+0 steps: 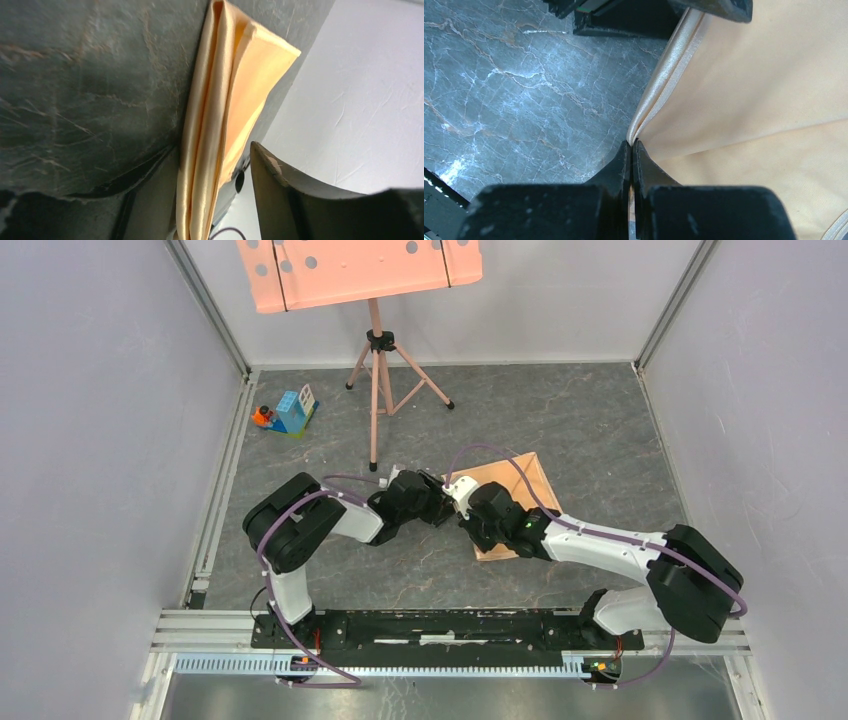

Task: Fold the napkin into a case and place the utensils inside
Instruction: Pick up the upper triangle-folded napkin from the center of the board.

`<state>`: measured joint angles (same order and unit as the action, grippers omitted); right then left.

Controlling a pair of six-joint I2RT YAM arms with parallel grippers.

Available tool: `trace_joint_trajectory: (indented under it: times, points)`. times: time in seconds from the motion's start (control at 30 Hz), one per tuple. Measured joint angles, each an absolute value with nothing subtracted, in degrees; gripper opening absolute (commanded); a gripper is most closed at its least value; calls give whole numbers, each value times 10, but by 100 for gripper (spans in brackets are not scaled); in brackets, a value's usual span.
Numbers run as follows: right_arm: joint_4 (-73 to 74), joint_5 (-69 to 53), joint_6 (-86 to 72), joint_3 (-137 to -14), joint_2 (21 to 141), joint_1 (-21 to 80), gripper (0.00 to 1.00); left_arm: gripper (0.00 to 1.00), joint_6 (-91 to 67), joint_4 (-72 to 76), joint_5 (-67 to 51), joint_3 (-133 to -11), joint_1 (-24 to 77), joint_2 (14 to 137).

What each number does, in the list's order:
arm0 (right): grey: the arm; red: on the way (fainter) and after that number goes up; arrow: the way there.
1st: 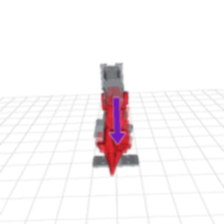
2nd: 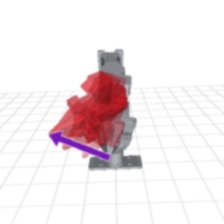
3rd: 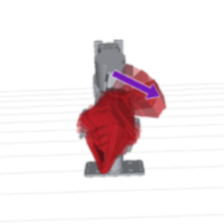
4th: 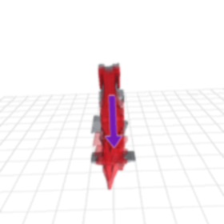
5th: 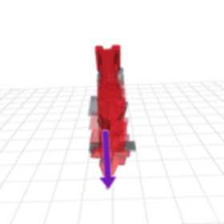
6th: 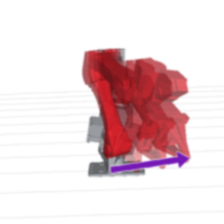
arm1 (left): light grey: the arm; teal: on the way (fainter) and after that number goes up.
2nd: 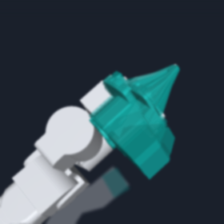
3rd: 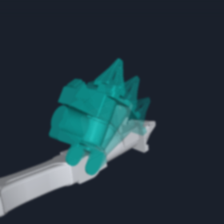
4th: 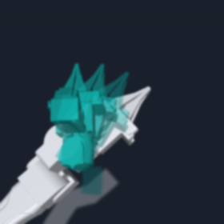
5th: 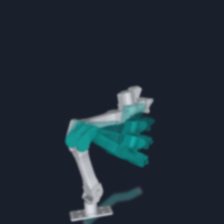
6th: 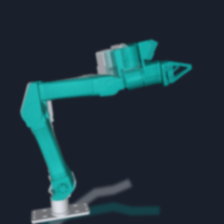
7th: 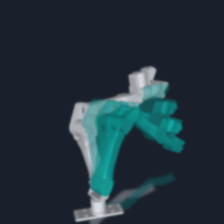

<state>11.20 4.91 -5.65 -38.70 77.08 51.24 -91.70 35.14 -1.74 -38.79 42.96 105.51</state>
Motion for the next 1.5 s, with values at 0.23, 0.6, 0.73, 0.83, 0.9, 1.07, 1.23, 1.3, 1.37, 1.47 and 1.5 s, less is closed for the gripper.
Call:
trace_joint_trajectory:
  times: [0.23, 0.6, 0.73, 0.83, 0.9, 1.07, 1.23, 1.3, 1.37, 1.47, 1.5]
  points:
    - [103, 45, -46, -375, 771, 512, 0, 38, -894, 303, 42, -405, 428, 1056]
    - [88, 40, -44, -358, 771, 512, 0, 18, -868, 307, 59, -421, 421, 1074]
    - [86, 41, -44, -357, 768, 512, 3, 8, -852, 303, 60, -421, 421, 1074]
    - [87, 45, -44, -357, 768, 514, 10, 2, -840, 305, 60, -421, 421, 1074]
    - [88, 54, -46, -357, 768, 518, 27, 2, -839, 306, 59, -421, 421, 1074]
    - [99, 107, -58, -358, 768, 548, 49, 2, -840, 305, 53, -421, 420, 1074]
    - [104, 138, -73, -359, 771, 568, 54, 2, -841, 304, 42, -420, 418, 1074]
    - [104, 147, -79, -364, 780, 574, 55, 2, -841, 303, 41, -420, 418, 1074]
    - [105, 156, -87, -372, 793, 581, 55, 2, -841, 303, 39, -420, 418, 1074]
    - [104, 170, -93, -385, 813, 594, 55, 2, -841, 302, 39, -420, 418, 1074]
    - [104, 173, -94, -388, 818, 597, 56, 2, -841, 302, 39, -420, 418, 1073]
